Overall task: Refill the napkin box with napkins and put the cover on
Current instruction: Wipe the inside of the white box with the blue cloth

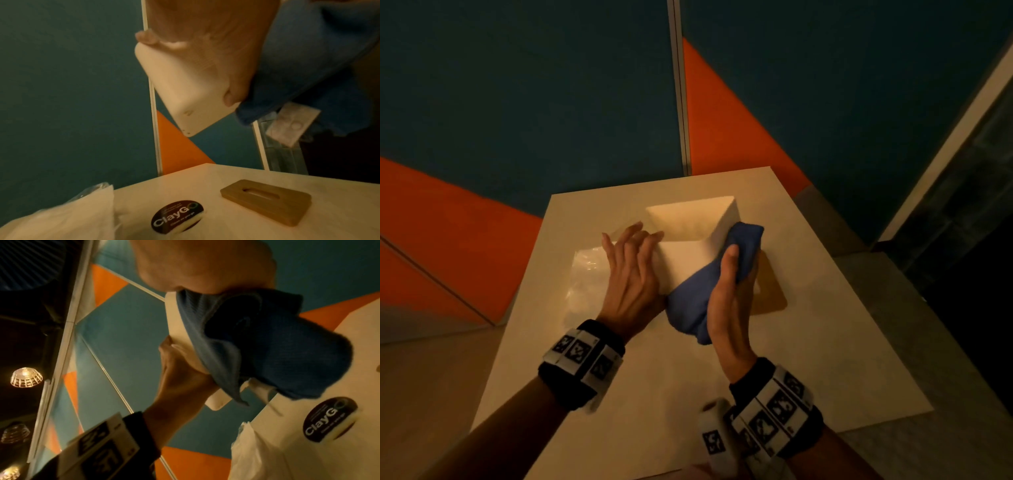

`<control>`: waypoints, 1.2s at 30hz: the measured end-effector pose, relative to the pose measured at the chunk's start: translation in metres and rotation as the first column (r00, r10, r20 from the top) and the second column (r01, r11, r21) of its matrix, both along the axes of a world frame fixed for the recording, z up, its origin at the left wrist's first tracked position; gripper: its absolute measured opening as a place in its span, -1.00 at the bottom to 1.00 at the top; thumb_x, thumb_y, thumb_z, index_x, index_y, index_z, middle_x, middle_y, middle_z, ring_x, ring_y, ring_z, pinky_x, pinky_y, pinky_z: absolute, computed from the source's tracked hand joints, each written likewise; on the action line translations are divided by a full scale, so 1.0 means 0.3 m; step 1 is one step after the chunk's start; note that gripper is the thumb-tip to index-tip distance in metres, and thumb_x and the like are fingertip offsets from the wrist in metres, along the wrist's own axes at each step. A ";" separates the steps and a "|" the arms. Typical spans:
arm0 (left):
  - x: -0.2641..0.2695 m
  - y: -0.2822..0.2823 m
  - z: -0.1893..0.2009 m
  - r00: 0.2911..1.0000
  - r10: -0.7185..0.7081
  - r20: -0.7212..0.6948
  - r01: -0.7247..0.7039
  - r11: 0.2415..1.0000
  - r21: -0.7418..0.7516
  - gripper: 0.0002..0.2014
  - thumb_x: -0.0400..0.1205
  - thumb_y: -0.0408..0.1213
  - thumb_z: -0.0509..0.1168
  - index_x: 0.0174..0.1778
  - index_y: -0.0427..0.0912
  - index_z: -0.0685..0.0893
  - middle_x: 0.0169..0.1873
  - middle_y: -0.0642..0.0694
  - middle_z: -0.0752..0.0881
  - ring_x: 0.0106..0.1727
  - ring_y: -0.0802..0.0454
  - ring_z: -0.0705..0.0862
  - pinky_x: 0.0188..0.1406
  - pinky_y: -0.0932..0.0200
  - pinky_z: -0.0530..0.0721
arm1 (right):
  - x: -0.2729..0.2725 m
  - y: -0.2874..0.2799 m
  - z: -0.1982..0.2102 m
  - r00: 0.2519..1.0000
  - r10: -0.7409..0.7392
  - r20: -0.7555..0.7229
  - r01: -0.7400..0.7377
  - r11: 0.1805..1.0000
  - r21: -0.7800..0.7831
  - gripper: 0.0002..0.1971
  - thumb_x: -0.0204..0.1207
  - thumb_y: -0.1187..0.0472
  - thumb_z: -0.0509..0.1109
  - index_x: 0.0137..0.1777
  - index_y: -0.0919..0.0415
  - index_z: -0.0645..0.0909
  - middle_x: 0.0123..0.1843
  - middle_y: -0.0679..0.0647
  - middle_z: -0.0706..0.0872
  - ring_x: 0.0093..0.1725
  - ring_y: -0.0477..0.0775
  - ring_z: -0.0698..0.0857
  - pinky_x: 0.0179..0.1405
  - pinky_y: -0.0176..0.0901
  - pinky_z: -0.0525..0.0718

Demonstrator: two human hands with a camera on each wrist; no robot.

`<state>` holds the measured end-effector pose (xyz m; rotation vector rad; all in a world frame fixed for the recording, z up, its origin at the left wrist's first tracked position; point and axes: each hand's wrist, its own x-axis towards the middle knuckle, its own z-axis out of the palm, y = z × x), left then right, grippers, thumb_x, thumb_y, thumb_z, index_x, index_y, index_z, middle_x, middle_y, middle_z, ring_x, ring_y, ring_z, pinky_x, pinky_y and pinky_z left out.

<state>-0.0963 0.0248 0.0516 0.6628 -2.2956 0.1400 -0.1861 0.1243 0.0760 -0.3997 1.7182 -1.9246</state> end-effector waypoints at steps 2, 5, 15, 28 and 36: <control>0.024 -0.011 0.006 0.995 -0.086 -0.054 0.090 0.993 0.081 -0.08 0.10 -0.16 0.60 0.30 -0.23 0.24 0.22 -0.21 0.30 0.37 -0.29 0.25 0.34 -0.57 0.05 | -0.010 0.004 -0.011 0.998 0.013 -0.056 -0.013 1.000 0.003 -0.06 0.32 -0.54 0.01 0.65 -0.06 0.04 0.65 0.07 0.29 0.59 0.10 0.34 0.56 0.14 0.36; 0.052 -0.030 0.015 0.994 -0.103 -0.024 0.105 0.964 0.244 -0.13 0.13 0.20 0.40 0.23 -0.20 0.25 0.28 -0.27 0.33 0.37 -0.24 0.24 0.37 -0.44 0.00 | -0.054 0.004 0.005 0.991 0.012 -0.135 -0.006 0.999 0.048 -0.34 0.63 -0.20 0.04 0.67 -0.03 -0.03 0.63 0.11 0.31 0.56 0.12 0.37 0.44 -0.11 0.38; 0.051 -0.025 0.012 0.987 -0.162 -0.004 0.159 0.966 0.205 -0.20 0.23 0.20 0.50 0.14 -0.26 0.32 0.21 -0.19 0.31 0.35 -0.24 0.23 0.29 -0.37 0.07 | -0.019 0.004 0.036 0.731 0.149 -0.665 -0.074 0.987 0.141 -0.34 0.55 -0.25 0.00 0.53 -0.46 -0.31 0.69 -0.03 -0.05 0.67 0.05 0.00 0.64 0.28 0.04; 0.119 -0.074 0.003 0.939 -0.331 -0.095 0.339 0.844 0.416 -0.07 0.24 0.47 0.28 0.46 0.35 -0.01 0.48 0.57 -0.01 0.53 0.48 0.05 0.40 -0.39 0.29 | -0.238 -0.002 0.113 0.831 0.517 0.205 -0.542 0.835 0.093 -0.71 0.68 0.02 0.10 0.02 0.09 0.63 -0.23 0.00 0.68 -0.21 -0.13 0.63 -0.22 -0.41 0.60; 0.092 -0.085 0.033 0.957 -0.191 0.219 0.088 0.909 0.408 0.25 0.19 0.60 0.10 0.58 -0.10 -0.31 0.61 -0.17 -0.18 0.63 -0.09 -0.14 0.59 -0.35 0.02 | -0.163 -0.013 0.071 0.818 0.424 0.389 -0.501 0.857 0.120 -0.78 0.46 0.03 0.32 -0.26 0.17 0.57 -0.33 0.12 0.57 -0.31 0.10 0.56 -0.22 -0.07 0.48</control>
